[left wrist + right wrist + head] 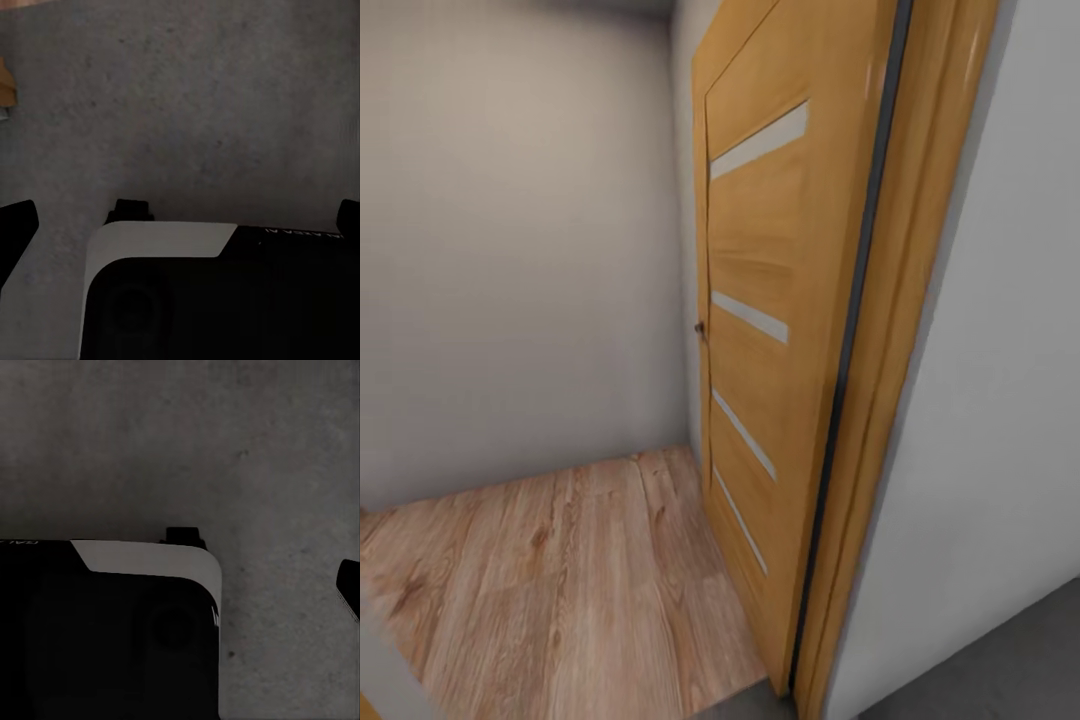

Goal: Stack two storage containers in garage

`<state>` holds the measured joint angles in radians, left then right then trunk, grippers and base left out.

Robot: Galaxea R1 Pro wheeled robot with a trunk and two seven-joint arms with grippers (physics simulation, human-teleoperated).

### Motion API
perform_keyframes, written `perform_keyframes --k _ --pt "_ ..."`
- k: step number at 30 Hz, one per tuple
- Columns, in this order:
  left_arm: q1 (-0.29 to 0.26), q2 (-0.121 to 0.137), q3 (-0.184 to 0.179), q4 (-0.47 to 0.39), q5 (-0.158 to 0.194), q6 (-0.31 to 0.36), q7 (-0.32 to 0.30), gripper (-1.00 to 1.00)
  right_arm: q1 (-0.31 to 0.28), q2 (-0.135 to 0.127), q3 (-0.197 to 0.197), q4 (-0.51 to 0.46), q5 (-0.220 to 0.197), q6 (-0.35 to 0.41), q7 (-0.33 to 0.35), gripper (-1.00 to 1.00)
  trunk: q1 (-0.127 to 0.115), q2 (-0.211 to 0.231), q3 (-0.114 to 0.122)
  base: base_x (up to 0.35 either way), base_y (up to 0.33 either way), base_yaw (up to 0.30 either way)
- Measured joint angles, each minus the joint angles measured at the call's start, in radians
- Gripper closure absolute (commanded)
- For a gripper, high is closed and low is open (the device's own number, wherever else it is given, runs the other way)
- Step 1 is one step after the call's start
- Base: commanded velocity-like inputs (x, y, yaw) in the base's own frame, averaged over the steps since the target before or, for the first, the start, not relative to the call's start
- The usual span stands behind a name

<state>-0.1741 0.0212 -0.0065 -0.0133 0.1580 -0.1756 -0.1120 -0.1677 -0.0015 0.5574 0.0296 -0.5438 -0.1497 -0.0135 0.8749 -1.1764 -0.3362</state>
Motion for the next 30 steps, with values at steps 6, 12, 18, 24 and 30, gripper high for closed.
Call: perform_keyframes --k 6,12,18,24,30 --pt "0.000 0.001 0.000 0.000 -0.001 -0.001 0.000 -1.00 0.000 -0.003 -0.002 0.000 -0.005 0.009 -0.009 -1.00 0.000 0.000 0.000 0.116 0.000 0.005" --pt "0.000 0.000 0.000 0.000 -0.001 -0.001 0.000 -1.00 0.000 -0.002 -0.001 0.000 -0.006 0.009 -0.011 -1.00 0.000 0.000 0.000 0.070 0.000 0.000" --pt "0.000 0.000 0.000 0.000 -0.002 -0.001 0.000 -1.00 0.000 -0.002 -0.001 0.000 -0.006 0.007 -0.009 -1.00 0.000 0.000 0.000 0.286 0.000 0.001" --pt "0.000 0.000 0.000 -0.001 -0.002 -0.001 0.000 -1.00 0.000 -0.002 -0.001 0.000 -0.004 0.002 -0.008 -1.00 0.000 0.000 0.000 0.317 0.000 0.166" --pt "0.000 0.001 0.000 -0.001 -0.002 -0.002 0.000 -1.00 0.000 -0.002 -0.001 0.000 -0.002 0.001 -0.008 -1.00 0.000 0.000 0.000 0.316 0.000 0.264"
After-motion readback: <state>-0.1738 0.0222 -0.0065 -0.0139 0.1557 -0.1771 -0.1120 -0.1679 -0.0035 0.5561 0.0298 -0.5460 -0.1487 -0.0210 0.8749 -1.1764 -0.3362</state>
